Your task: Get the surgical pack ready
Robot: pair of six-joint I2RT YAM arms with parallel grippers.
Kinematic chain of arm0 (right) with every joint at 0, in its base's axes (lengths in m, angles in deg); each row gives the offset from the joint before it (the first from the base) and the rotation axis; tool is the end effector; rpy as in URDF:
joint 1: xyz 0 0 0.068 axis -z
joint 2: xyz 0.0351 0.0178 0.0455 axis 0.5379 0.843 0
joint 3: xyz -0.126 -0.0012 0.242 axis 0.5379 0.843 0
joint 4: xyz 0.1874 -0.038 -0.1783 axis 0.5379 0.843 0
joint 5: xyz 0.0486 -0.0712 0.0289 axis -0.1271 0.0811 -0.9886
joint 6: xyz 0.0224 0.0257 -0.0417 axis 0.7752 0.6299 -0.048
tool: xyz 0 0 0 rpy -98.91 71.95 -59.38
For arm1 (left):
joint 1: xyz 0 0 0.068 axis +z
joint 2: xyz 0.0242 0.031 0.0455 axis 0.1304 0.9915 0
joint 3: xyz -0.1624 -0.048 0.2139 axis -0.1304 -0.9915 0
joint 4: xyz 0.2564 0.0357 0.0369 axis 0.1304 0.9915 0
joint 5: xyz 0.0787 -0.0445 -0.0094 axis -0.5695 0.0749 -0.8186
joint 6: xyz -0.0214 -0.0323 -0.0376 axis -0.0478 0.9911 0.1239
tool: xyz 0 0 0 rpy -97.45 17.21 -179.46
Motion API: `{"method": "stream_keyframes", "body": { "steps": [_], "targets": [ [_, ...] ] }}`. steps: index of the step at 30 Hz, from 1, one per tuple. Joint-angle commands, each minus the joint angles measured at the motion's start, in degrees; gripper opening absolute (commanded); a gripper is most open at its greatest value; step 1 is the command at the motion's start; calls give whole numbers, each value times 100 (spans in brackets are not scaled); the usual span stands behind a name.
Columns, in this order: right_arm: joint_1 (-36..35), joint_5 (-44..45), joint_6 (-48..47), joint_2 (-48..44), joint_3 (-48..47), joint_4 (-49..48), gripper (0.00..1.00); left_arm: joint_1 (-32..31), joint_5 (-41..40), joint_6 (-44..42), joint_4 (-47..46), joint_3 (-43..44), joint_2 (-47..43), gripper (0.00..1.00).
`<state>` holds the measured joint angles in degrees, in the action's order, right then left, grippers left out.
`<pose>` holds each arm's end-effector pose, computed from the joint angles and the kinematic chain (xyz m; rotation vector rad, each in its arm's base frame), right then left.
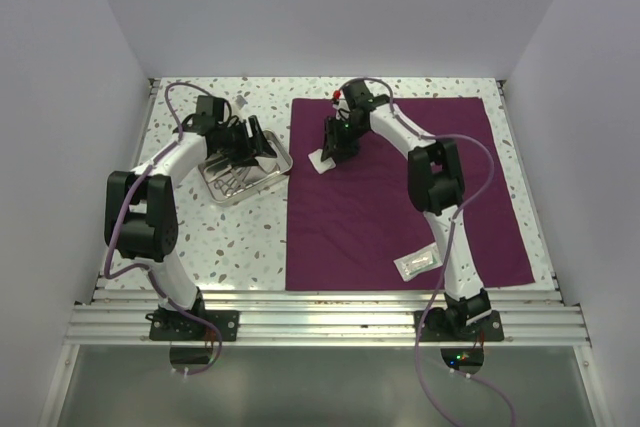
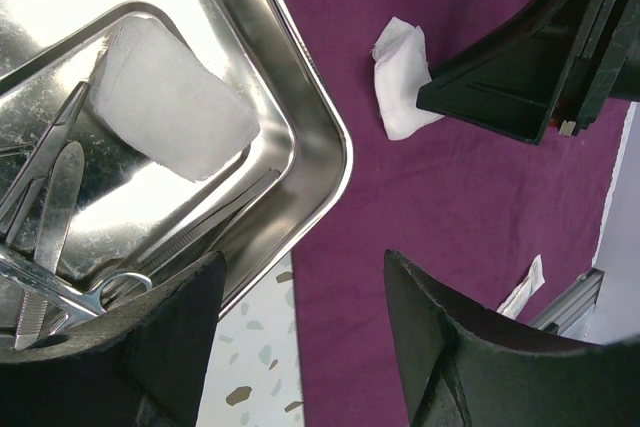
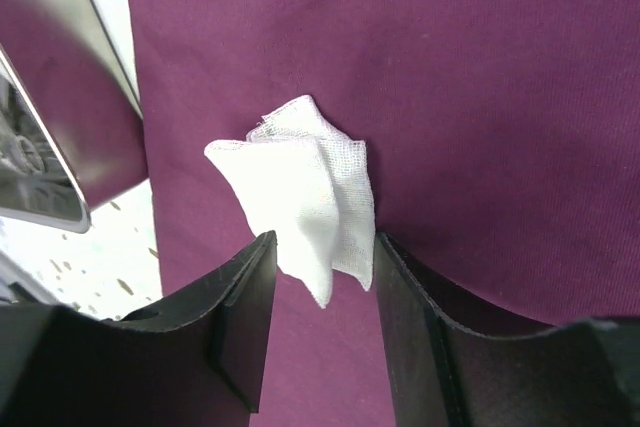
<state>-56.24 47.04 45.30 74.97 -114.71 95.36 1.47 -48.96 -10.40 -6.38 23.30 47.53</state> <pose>0.4737 0.2240 0.1594 -0.2449 2.7660 0.7897 0.3755 -0.0567 0.2192 -0.2665 2.5272 -0.8644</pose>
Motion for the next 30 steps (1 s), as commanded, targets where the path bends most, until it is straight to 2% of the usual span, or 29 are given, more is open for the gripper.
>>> {"method": "stream_keyframes", "body": {
  "steps": [1,13,16,17,18,21,24,30],
  "targets": [
    [-99,347,-208,45,-248,216,47,48,139,-76,-162,-27,-180,68],
    [-134,551,-191,247,-327,366,35,66,174,-85,-171,-35,-154,68],
    [-134,498,-156,239,-389,357,25,84,183,-94,-171,-35,-163,68],
    [-134,481,-138,221,-406,366,16,92,183,-94,-162,-27,-163,68],
    [-134,446,-112,195,-415,357,12,101,183,-94,-180,-27,-163,68],
    [-126,331,20,116,-415,313,4,119,175,-85,-171,-9,-163,68],
    [-134,130,195,54,-415,243,0,136,131,-76,-171,0,-171,68],
    [-134,6,485,-305,-284,146,0,171,69,-41,-154,35,-145,70]
  ]
}}
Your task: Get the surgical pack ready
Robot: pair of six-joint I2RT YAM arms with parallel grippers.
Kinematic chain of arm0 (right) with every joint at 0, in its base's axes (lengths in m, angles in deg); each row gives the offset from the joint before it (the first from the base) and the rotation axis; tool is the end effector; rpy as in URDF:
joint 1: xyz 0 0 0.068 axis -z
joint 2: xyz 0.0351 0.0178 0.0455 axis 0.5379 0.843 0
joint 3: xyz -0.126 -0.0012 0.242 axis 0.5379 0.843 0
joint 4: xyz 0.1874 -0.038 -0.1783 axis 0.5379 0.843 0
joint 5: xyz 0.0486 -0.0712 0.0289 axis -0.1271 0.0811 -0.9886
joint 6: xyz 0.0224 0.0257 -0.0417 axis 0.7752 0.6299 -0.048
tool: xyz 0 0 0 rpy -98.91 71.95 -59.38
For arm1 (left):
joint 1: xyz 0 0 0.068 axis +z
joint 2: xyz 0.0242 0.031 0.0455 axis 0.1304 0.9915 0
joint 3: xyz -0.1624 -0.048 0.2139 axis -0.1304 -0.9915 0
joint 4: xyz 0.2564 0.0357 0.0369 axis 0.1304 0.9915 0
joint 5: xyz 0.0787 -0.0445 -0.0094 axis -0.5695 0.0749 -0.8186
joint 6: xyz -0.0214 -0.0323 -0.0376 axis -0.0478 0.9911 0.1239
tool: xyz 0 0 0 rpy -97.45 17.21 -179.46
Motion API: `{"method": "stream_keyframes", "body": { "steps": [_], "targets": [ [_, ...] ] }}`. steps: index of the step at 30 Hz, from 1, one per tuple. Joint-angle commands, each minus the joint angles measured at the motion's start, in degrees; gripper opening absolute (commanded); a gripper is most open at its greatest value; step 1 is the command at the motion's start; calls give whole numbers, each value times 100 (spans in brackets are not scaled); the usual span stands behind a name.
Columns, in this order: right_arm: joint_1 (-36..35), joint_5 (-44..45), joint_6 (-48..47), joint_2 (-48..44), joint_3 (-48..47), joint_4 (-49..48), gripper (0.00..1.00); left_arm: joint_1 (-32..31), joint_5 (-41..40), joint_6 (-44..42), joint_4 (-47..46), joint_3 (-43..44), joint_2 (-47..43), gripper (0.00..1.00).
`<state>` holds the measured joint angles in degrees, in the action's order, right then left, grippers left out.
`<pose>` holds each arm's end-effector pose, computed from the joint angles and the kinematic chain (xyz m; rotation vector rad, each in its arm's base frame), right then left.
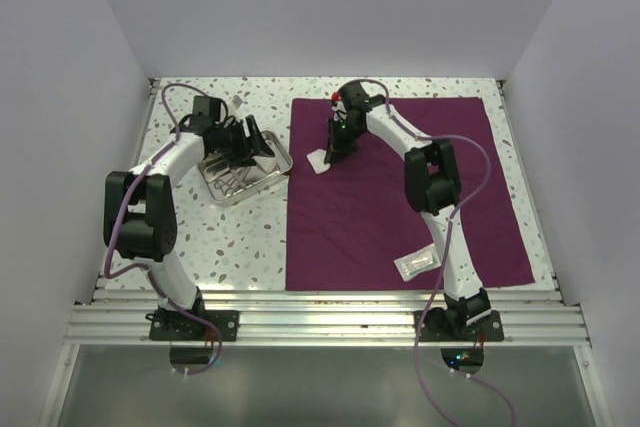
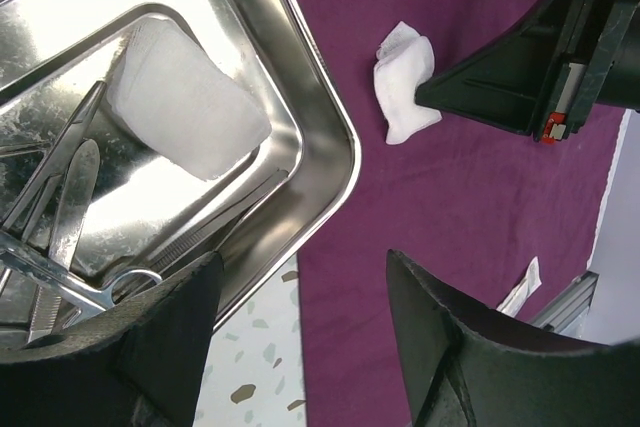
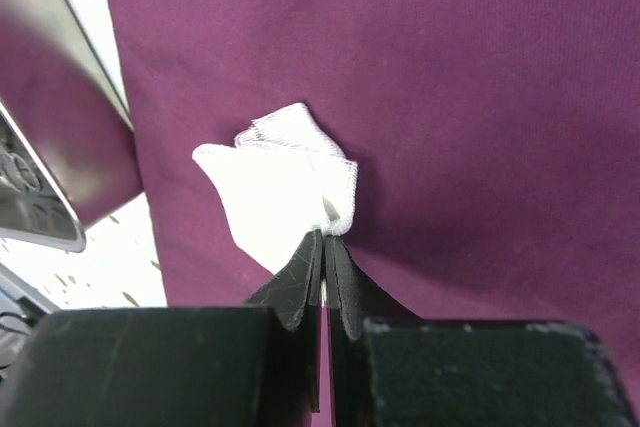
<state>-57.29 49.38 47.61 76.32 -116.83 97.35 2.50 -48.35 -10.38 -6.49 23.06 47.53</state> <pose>0.4721 0.2324 0.1563 -0.1973 2.8018 0.7424 0.3759 -0.0502 0.2182 -0.2855 2.5230 -0.8709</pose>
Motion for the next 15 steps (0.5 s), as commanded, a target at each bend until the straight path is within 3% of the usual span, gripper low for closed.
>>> {"method": "stream_keyframes", "body": {
  "steps": [1,11,15],
  "targets": [
    [-30,-280,289,-485,-54,-62,0,77,112,-43,-169,68,-136,71],
    [-3,-1097,1044,-1153,297,-456,0,60,1501,799,-1600,-477,-162,79],
    [6,-1519,1772,-1452,718,-1219,0,34,1800,1344,-2233,-670,-189,81]
  ]
}}
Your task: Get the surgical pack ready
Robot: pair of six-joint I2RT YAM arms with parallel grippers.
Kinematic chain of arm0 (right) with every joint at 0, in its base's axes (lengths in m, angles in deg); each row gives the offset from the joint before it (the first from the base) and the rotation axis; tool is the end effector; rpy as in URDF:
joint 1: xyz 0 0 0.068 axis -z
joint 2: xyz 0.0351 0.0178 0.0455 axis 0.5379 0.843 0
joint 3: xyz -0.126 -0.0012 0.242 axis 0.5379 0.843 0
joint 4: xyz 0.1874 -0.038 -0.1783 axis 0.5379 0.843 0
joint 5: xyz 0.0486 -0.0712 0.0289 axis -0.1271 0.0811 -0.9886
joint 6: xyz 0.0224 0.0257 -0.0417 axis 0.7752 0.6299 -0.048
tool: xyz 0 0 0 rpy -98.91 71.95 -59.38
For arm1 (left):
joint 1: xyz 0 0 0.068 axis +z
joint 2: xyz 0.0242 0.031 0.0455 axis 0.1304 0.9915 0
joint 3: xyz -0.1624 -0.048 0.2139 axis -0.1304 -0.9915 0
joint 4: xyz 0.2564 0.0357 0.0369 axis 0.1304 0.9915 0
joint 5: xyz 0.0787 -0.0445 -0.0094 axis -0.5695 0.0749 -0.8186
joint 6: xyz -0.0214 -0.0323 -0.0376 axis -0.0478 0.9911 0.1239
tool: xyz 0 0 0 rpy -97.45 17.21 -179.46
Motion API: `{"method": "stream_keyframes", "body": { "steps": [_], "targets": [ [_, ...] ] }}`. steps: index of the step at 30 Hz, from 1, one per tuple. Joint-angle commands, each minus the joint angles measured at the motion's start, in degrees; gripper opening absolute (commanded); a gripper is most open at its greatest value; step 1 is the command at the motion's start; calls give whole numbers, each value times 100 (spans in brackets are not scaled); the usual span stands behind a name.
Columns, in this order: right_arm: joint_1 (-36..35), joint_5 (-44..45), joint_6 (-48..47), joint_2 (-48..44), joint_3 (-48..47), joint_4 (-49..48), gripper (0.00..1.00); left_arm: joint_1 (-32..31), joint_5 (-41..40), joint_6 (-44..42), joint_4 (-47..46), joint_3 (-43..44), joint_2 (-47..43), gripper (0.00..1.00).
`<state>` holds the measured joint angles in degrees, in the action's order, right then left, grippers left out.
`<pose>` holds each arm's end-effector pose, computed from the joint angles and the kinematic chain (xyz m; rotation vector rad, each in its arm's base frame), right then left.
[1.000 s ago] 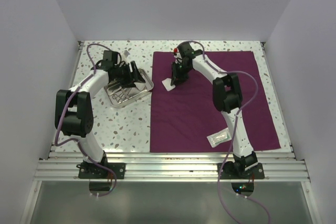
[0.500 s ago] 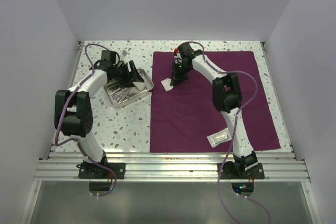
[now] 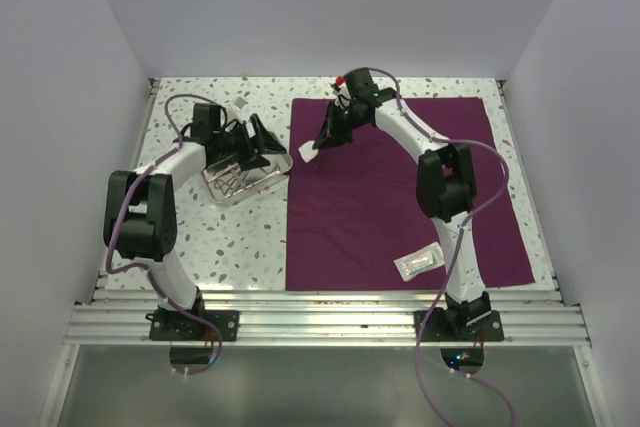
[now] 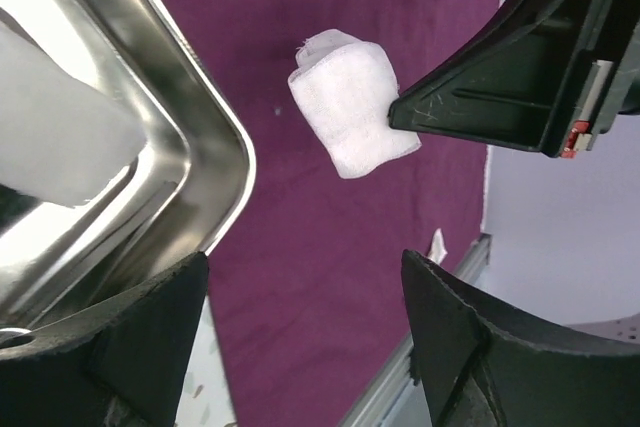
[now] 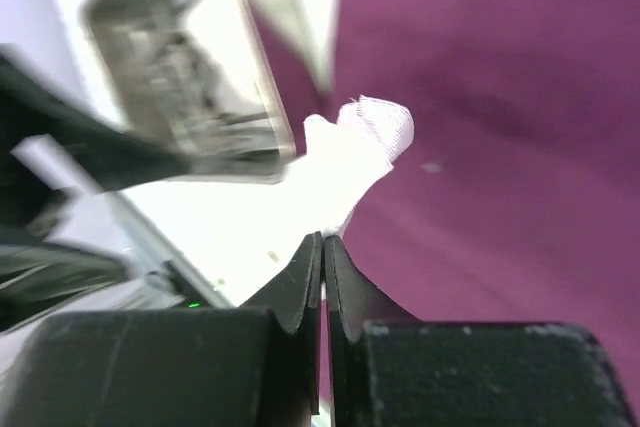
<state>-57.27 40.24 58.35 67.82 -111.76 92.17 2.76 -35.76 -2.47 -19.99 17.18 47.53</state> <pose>0.4587 0.2316 0.2106 -0.0458 2.7097 1.0457 0.3745 -0.0548 0.2061 -0.2793 2.4059 -1.1965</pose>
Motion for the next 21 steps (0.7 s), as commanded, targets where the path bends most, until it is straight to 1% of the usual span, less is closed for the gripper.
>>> {"method": "stream_keyframes", "body": {
  "steps": [1,4,6,9,13,17,18,21],
  "targets": [
    [-5,-641,789,-655,265,-808,0,7,620,632,-884,-117,-189,82],
    [12,-764,1061,-804,362,-1081,0,-36,709,992,-1410,-267,-180,83],
    [-5,-817,1228,-892,458,-1266,0,-80,753,1457,-1875,-390,-206,83],
    [-32,-923,1430,-1006,642,-1573,0,-168,770,1958,-2271,-575,-198,84],
    [-84,-984,1527,-1068,748,-1705,0,-291,683,2381,-2509,-671,-163,86],
    [-181,-1090,1694,-1156,924,-1934,0,-388,647,2960,-2948,-856,-110,87],
    [-199,-1099,1721,-1173,959,-1952,0,-397,630,2997,-3088,-882,-101,87],
    [-225,-1151,1747,-1252,1030,-1969,0,-397,542,2927,-2906,-821,-66,88]
  ]
}}
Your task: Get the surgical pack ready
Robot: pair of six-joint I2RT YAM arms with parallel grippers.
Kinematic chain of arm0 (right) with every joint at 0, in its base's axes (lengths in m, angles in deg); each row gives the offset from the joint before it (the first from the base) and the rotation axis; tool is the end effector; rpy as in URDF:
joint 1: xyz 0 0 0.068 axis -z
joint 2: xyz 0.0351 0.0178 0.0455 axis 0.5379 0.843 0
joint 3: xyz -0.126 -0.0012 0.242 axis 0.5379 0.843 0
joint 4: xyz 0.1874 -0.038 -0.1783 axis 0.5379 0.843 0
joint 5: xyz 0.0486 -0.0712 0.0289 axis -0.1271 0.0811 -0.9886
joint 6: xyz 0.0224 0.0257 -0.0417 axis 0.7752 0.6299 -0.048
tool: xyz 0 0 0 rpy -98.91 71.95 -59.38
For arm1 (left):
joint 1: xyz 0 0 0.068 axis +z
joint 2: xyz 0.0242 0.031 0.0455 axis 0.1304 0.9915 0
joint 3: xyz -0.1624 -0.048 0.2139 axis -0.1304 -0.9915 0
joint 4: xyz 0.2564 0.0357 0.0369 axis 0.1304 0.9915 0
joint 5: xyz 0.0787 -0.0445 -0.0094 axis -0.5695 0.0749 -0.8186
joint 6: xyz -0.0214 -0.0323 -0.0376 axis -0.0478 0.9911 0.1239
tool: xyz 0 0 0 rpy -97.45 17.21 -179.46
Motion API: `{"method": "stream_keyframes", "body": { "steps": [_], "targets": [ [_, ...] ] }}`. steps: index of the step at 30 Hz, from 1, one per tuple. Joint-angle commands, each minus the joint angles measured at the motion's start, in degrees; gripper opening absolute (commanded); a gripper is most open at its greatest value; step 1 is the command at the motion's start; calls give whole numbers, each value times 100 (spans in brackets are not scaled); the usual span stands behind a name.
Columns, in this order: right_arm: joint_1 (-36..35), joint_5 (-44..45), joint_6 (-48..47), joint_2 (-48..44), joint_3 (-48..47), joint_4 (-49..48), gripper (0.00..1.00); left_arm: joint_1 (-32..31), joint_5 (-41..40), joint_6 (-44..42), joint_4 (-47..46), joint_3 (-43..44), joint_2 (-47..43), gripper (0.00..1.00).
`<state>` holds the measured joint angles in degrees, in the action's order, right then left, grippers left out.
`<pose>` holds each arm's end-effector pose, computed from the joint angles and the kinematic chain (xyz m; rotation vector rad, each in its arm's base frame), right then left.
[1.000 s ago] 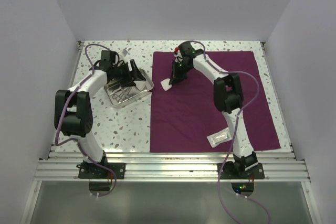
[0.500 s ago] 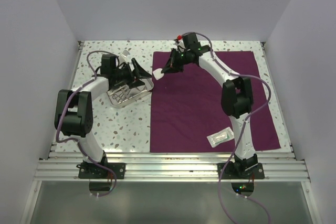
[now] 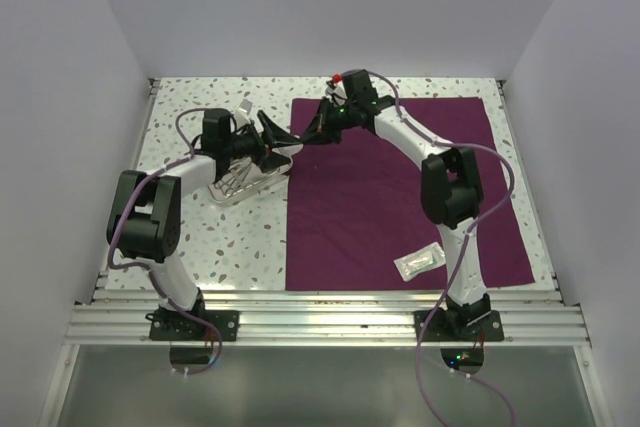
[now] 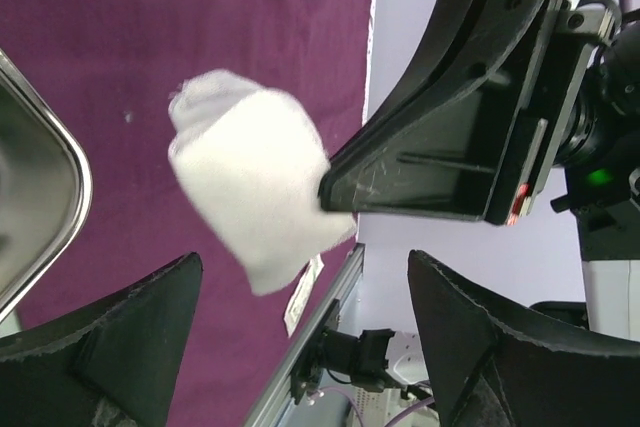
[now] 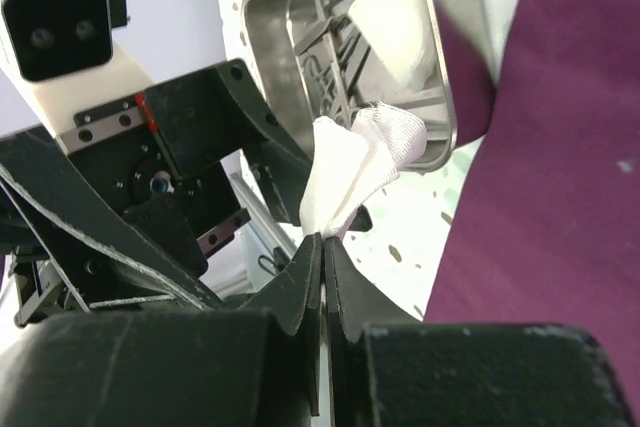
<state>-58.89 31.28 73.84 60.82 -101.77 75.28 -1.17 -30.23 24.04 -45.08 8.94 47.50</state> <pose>0.4428 0.2449 0.2370 0.0751 2.5634 1.4025 0.3692 -0.0827 0.1984 -0.4859 2.2457 -1.5604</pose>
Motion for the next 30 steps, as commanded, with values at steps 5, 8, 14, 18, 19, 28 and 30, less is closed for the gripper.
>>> {"method": "stream_keyframes", "body": {
  "steps": [5,8,14,18,19,28,30],
  "targets": [
    [-99,-290,303,-702,198,-403,0,-12,-11,573,-623,-137,-37,87],
    [-142,-334,373,-782,382,-508,0,-12,-46,627,-651,-199,-2,86],
    [-265,-361,365,-826,532,-544,0,23,-38,645,-607,-146,7,79],
    [-327,-378,365,-817,541,-544,0,58,-38,592,-537,-120,6,72],
    [-327,-378,356,-826,558,-552,0,58,-29,583,-545,-120,15,71],
    [-327,-299,295,-940,734,-517,0,234,120,443,-545,-304,-29,49],
    [-336,-299,294,-940,769,-535,0,243,156,452,-563,-366,-29,42]
  ]
}}
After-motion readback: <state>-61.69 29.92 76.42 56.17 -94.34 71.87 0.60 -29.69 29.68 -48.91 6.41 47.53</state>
